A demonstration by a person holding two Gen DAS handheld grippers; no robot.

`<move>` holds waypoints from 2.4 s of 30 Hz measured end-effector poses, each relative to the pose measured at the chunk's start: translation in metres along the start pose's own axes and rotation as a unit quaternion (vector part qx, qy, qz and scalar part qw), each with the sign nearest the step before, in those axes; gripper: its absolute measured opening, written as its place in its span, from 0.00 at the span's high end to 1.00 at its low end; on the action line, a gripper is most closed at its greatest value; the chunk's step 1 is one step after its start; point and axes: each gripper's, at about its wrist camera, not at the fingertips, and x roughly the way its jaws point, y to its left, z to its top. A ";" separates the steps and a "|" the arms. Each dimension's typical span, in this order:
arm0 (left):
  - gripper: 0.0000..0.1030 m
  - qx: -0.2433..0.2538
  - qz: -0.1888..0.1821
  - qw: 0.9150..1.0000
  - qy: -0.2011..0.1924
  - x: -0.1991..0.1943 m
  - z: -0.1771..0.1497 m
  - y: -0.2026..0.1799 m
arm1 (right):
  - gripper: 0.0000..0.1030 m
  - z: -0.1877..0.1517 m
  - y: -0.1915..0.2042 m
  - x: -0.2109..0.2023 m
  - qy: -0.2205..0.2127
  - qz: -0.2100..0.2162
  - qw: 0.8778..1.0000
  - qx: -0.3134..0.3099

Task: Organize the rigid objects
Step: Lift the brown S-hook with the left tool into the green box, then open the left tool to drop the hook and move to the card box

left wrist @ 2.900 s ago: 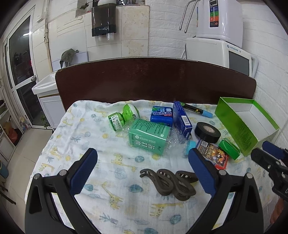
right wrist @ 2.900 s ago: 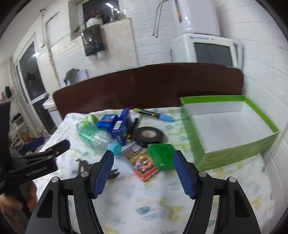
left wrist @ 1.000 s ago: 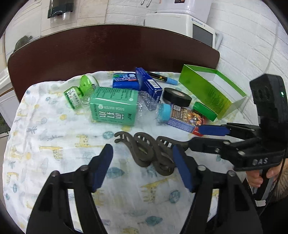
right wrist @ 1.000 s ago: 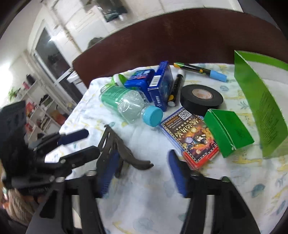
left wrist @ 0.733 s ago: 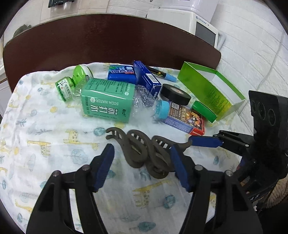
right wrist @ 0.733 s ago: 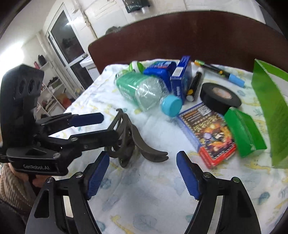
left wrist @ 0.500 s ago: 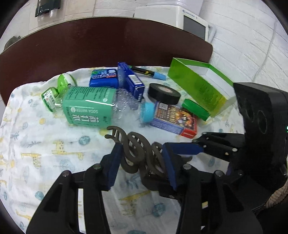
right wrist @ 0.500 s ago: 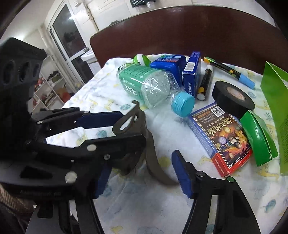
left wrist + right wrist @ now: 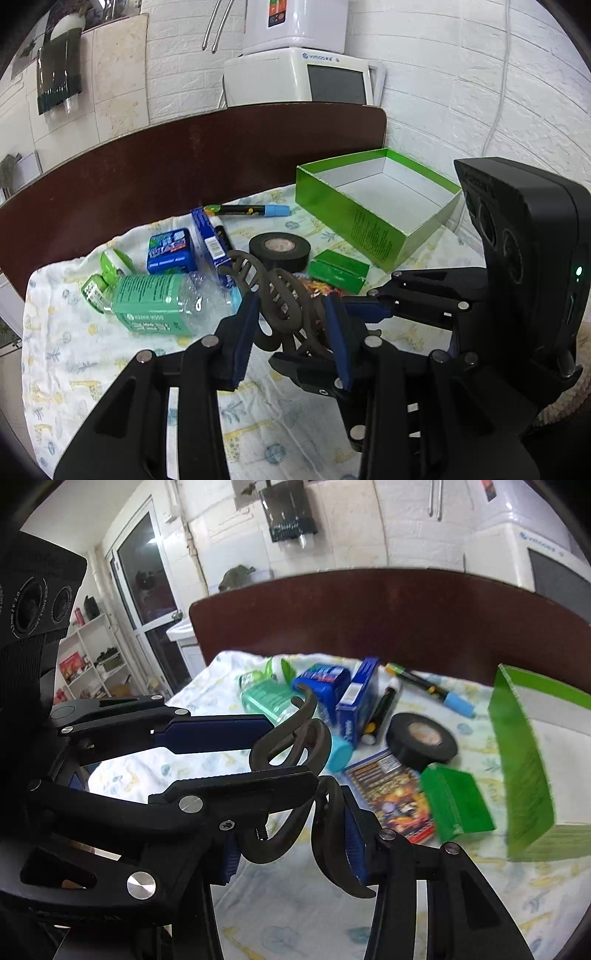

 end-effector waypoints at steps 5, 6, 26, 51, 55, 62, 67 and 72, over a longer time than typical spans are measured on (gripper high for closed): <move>0.66 0.030 -0.012 0.999 -0.011 0.006 0.027 -0.026 | 0.53 0.004 -0.020 -0.028 -0.031 -0.025 0.999 0.007; 0.66 0.038 -0.015 0.999 -0.013 0.010 0.033 -0.032 | 0.53 0.005 -0.025 -0.032 -0.037 -0.031 0.999 0.010; 0.66 0.144 -0.098 0.984 0.023 0.149 0.161 -0.144 | 0.54 0.026 -0.216 -0.087 -0.076 -0.134 0.983 0.095; 0.28 0.019 0.064 0.998 0.003 0.086 0.113 -0.026 | 0.53 0.002 -0.193 -0.126 -0.091 -0.115 0.972 0.184; 0.28 -0.003 0.072 0.997 0.013 0.069 0.080 -0.006 | 0.53 -0.006 -0.149 -0.108 -0.067 -0.045 0.981 0.175; 0.41 -0.047 0.022 0.997 0.056 0.067 0.022 0.016 | 0.53 -0.033 -0.109 -0.051 0.025 0.039 0.971 0.235; 0.56 -0.055 -0.045 0.995 0.072 0.074 0.002 0.018 | 0.53 -0.038 -0.088 -0.034 0.052 0.032 0.970 0.235; 0.56 -0.073 -0.045 0.993 0.081 0.092 0.002 0.033 | 0.53 -0.034 -0.074 -0.027 0.055 0.013 0.974 0.220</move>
